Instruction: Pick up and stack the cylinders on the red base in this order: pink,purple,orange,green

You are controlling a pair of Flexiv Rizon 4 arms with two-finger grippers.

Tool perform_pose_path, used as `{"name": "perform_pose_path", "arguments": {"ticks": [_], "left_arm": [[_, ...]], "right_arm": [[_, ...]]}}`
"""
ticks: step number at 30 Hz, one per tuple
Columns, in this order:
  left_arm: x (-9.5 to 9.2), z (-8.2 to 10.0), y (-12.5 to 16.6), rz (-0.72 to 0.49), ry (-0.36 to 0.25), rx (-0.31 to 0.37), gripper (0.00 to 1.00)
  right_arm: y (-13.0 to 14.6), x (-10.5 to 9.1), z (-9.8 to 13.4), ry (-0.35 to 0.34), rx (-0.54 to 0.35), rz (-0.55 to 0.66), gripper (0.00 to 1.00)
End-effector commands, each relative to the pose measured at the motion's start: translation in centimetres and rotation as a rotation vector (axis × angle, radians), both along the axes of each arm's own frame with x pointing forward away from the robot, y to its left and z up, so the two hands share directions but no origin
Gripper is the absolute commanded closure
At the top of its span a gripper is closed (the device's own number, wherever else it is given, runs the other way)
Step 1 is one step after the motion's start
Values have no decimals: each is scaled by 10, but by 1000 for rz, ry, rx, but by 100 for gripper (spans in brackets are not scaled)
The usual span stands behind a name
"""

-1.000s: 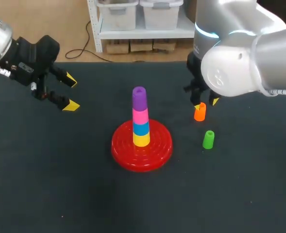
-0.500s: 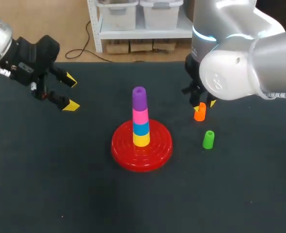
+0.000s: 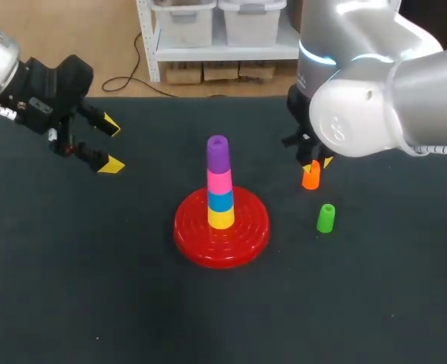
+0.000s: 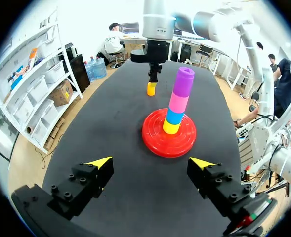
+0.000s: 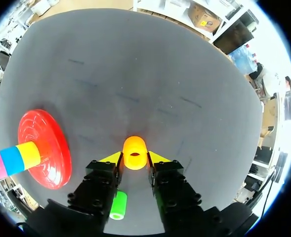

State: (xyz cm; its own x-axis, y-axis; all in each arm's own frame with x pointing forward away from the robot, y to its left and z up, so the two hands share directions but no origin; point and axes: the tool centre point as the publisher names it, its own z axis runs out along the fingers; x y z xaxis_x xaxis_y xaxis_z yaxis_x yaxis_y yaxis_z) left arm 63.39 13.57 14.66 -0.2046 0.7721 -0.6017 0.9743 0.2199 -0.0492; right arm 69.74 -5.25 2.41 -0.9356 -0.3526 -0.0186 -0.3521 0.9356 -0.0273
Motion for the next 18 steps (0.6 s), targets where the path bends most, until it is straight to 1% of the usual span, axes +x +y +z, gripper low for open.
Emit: {"name": "perform_pose_path", "arguments": {"ticks": [1, 4, 6, 7, 9, 10, 12, 14, 18], "left_arm": [[0, 0, 0, 0, 2, 3, 0], [0, 0, 0, 0, 2, 3, 0], [0, 0, 0, 0, 2, 3, 0], [0, 0, 0, 0, 2, 3, 0], [0, 0, 0, 0, 2, 3, 0], [0, 0, 0, 0, 2, 3, 0], [0, 0, 0, 0, 2, 3, 0], [0, 0, 0, 0, 2, 3, 0], [0, 0, 0, 0, 2, 3, 0]], "right_arm": [[1, -2, 3, -5, 4, -2, 100], [5, -2, 19, -12, 12, 3, 100], [11, -3, 42, -29, -1, 30, 100], [14, -4, 49, -38, -5, 46, 100], [25, -7, 78, -50, -1, 80, 100], [29, -9, 91, -49, 16, 93, 100], [36, -13, 111, -72, 22, 113, 100], [46, -21, 139, -82, 46, 146, 100], [60, -35, 176, -82, 59, 209, 100]]}}
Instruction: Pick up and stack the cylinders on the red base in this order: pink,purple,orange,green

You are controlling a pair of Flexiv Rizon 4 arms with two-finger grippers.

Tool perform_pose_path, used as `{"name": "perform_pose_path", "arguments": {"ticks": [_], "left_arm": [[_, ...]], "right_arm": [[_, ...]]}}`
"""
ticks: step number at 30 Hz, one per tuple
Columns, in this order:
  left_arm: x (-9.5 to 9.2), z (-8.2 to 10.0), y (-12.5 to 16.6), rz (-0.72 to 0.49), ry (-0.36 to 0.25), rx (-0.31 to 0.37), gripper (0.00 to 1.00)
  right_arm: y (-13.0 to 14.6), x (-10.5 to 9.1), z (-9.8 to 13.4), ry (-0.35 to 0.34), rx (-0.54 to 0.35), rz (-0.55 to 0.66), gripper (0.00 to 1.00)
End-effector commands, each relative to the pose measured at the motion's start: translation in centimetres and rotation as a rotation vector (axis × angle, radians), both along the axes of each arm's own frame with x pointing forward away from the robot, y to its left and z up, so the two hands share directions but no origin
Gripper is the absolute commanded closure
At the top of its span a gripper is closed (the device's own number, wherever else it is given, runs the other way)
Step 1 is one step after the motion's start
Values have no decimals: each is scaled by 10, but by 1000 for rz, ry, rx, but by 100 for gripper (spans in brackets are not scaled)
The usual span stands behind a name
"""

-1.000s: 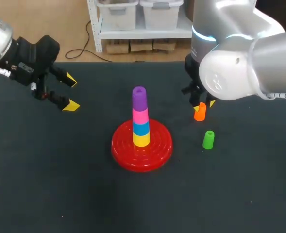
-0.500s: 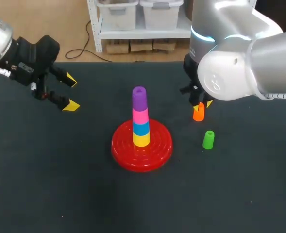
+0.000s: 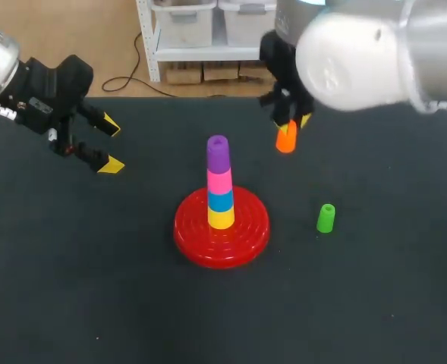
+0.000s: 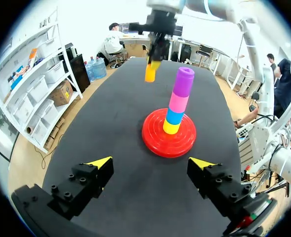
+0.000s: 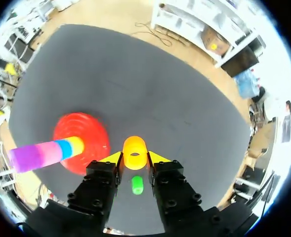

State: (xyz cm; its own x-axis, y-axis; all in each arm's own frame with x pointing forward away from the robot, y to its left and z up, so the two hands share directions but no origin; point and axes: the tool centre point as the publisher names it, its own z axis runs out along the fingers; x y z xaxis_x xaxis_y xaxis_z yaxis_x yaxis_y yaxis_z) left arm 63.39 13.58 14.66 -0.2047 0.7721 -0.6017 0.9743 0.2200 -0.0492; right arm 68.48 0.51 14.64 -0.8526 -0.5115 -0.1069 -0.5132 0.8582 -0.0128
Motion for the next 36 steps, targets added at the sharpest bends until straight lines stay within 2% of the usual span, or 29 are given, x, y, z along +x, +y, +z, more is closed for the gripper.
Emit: {"name": "perform_pose_path", "arguments": {"ticks": [1, 2, 7, 11, 24, 36], "left_arm": [[0, 0, 0, 0, 1, 3, 0], [0, 0, 0, 0, 1, 3, 0], [0, 0, 0, 0, 1, 3, 0], [0, 0, 0, 0, 1, 3, 0], [0, 0, 0, 0, 1, 3, 0], [0, 0, 0, 0, 1, 3, 0]], "right_arm": [[6, -26, 62, -17, 0, 50, 100], [10, -30, 69, -6, 3, 71, 100], [26, -47, 101, -41, 19, 161, 100], [41, -55, 113, -57, 32, 214, 100], [88, -76, 112, -59, -4, 356, 100], [106, -84, 102, -49, -27, 407, 100]]}}
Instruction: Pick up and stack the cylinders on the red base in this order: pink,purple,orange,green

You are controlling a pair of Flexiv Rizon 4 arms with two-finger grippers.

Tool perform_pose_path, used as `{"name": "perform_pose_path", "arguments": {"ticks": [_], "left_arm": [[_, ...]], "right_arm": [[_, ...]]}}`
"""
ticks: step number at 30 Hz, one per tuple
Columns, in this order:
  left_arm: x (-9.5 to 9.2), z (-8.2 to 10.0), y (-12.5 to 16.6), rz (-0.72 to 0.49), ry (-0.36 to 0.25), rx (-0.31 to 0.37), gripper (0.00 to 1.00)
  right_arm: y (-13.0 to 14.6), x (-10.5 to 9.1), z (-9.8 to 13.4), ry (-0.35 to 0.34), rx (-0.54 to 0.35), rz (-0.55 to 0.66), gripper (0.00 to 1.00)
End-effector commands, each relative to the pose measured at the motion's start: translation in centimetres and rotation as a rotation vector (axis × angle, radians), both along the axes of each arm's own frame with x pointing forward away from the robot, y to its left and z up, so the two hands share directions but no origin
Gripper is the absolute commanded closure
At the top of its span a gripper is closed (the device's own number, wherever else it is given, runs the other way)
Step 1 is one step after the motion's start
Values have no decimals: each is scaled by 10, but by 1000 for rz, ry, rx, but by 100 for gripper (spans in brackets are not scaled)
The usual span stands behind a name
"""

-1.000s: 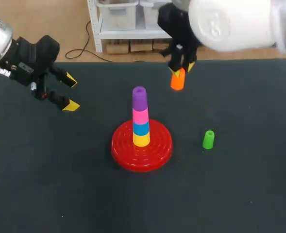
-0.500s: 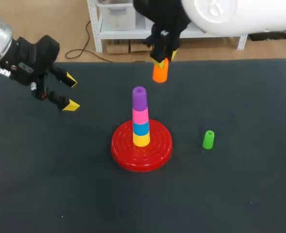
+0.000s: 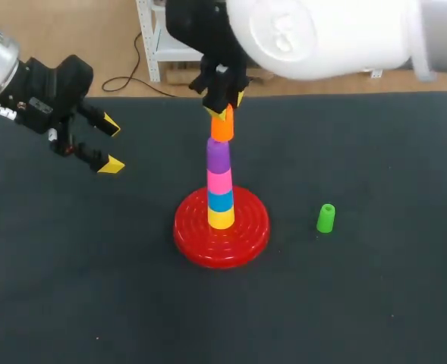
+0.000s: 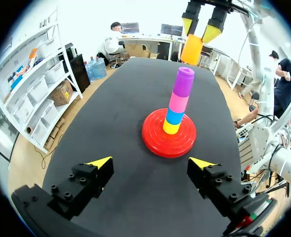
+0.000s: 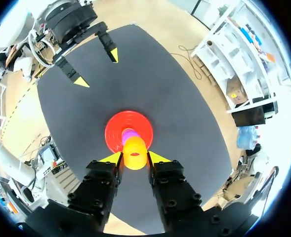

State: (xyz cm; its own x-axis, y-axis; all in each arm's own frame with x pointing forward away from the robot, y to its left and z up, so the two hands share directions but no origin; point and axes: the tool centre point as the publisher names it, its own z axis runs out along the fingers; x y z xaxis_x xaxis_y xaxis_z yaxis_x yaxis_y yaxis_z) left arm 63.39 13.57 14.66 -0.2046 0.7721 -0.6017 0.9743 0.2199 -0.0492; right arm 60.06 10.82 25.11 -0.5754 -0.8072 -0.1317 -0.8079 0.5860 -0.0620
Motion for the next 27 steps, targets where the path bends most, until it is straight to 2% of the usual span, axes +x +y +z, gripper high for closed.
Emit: {"name": "perform_pose_path", "arguments": {"ticks": [1, 18, 27], "left_arm": [[0, 0, 0, 0, 2, 3, 0], [0, 0, 0, 0, 2, 3, 0], [0, 0, 0, 0, 2, 3, 0]], "right_arm": [[3, 0, -4, 6, -9, 6, 100], [10, 9, -23, 27, -27, -7, 100], [9, 15, -30, 82, -11, -36, 100]]}}
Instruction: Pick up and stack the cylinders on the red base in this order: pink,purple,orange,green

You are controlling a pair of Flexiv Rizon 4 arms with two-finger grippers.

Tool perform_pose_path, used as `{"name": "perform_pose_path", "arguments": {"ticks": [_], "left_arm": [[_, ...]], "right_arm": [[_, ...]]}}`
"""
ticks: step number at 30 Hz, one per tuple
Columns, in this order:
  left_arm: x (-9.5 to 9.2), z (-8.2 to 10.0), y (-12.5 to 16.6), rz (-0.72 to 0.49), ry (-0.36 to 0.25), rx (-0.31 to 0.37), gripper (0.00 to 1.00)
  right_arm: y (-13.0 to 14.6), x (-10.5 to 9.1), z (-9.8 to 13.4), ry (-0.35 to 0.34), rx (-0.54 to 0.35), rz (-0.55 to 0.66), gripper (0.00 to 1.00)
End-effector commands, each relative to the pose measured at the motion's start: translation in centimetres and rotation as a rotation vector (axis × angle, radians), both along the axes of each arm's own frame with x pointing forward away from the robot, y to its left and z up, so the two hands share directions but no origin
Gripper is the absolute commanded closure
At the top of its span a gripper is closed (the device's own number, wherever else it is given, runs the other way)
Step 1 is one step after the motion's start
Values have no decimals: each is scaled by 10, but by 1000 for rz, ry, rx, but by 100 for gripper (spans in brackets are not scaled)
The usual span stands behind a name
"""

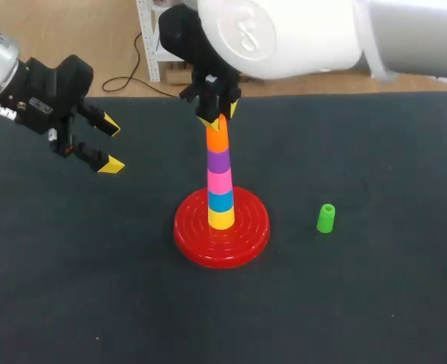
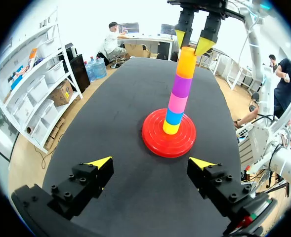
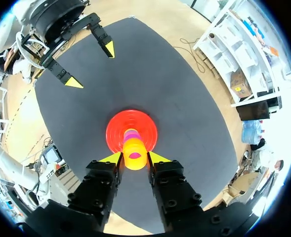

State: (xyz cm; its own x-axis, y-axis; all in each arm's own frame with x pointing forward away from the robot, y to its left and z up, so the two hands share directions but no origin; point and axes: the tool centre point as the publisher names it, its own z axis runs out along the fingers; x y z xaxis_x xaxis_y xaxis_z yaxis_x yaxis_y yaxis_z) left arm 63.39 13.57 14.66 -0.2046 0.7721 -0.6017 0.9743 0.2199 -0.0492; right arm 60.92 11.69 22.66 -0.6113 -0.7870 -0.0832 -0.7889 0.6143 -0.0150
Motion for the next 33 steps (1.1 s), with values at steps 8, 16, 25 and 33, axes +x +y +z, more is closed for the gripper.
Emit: {"name": "perform_pose_path", "arguments": {"ticks": [8, 16, 25, 33], "left_arm": [[0, 0, 0, 0, 2, 3, 0], [0, 0, 0, 0, 2, 3, 0], [0, 0, 0, 0, 2, 3, 0], [0, 0, 0, 0, 2, 3, 0]], "right_arm": [[-3, 2, -1, -9, 55, 11, 56], [-41, 10, 30, -57, 163, -76, 0], [-114, 23, -33, -48, 107, -256, 0], [-149, 11, -108, 0, 55, -340, 0]]}}
